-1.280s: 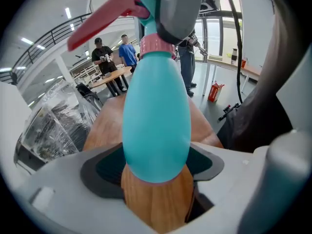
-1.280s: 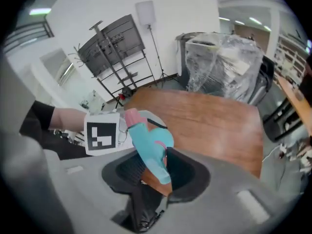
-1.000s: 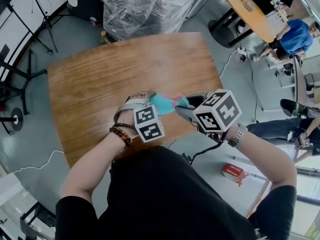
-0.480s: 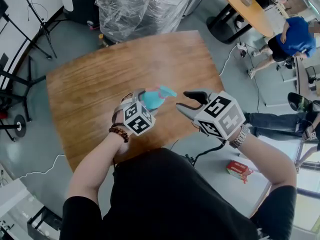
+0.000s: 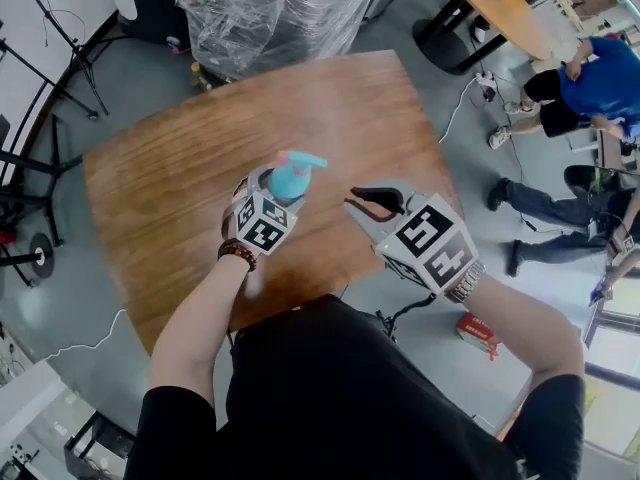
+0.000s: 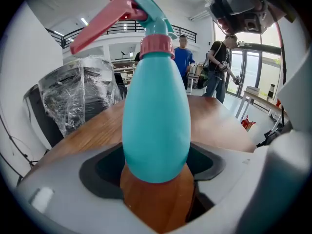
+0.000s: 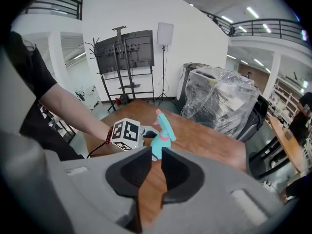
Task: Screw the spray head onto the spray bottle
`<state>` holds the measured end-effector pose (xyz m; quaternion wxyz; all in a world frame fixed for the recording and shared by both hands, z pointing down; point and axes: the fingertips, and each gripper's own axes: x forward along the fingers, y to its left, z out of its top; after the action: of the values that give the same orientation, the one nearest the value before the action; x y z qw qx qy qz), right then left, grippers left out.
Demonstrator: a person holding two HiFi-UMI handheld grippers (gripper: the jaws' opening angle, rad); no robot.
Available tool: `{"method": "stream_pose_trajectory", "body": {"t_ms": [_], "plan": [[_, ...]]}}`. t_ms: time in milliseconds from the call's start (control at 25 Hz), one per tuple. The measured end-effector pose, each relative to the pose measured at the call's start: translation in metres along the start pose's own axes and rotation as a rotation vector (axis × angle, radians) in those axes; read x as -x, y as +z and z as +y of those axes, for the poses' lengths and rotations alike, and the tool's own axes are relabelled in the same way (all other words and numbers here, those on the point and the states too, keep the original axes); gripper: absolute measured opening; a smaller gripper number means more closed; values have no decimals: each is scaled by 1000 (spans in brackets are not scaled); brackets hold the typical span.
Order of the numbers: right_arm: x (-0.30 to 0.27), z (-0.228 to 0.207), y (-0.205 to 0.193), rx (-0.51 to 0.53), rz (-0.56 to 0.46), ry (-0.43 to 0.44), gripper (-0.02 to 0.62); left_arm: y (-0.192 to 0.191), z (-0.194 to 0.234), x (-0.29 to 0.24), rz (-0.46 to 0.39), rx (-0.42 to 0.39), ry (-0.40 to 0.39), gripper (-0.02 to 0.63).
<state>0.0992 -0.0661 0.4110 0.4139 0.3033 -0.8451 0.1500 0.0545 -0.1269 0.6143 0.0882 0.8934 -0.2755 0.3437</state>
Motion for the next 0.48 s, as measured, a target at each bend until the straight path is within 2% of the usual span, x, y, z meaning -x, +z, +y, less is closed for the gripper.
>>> {"method": "stream_pose_trajectory", "body": {"t_ms": [160, 360, 480], "plan": [[-4, -2, 7, 21, -48, -22, -6, -4, 7, -12, -12, 20, 8, 419], [-13, -1, 5, 78, -72, -37, -6, -8, 12, -22, -18, 34, 12, 420], [-19, 3, -4, 73, -67, -27, -6, -12, 12, -25, -9, 36, 14, 421]]}}
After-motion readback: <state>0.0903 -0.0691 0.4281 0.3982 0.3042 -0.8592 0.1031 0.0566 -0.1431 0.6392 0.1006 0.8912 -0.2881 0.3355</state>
